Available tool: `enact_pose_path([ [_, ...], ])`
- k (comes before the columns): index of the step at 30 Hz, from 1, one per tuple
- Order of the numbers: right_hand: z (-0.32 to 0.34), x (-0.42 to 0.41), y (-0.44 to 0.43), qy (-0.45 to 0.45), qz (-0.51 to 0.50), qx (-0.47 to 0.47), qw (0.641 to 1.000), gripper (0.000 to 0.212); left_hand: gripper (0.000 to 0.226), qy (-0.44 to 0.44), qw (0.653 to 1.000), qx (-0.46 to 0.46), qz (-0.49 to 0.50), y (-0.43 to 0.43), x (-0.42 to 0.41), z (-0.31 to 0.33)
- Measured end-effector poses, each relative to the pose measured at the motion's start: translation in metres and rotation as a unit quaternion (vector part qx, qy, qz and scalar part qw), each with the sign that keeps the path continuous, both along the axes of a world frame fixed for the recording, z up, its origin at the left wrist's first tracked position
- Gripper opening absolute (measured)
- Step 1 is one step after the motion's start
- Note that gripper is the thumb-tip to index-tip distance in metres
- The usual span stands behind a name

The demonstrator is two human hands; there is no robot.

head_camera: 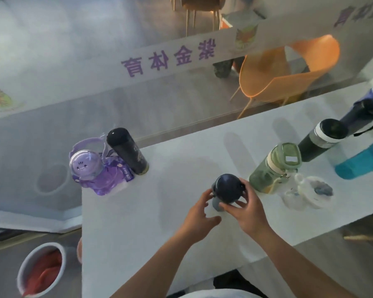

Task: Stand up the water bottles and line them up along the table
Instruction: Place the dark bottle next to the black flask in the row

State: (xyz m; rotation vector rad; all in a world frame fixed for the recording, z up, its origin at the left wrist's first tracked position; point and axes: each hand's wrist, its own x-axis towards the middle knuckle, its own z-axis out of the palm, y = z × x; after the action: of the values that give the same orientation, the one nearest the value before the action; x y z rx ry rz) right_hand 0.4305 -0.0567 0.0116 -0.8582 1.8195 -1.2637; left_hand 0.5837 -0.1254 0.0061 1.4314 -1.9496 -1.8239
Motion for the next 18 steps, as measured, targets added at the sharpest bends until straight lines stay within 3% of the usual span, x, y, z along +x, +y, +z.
enact_pose_path([
  [9, 0.017, 0.006, -0.092, -0.002, 0.128, -0.05, 0.991, 0.068, 0.078, -0.011, 0.983, -0.03, 0.178, -0.018, 0.025, 0.002],
  [13, 0.019, 0.028, -0.149, 0.002, 0.157, -0.052, 0.986, 0.063, 0.08, -0.107, 0.972, -0.046, 0.204, -0.019, 0.06, -0.003],
  [18, 0.018, 0.054, -0.202, 0.014, 0.172, -0.05, 0.984, 0.064, 0.08, -0.223, 0.962, -0.043, 0.15, -0.012, 0.094, -0.018],
])
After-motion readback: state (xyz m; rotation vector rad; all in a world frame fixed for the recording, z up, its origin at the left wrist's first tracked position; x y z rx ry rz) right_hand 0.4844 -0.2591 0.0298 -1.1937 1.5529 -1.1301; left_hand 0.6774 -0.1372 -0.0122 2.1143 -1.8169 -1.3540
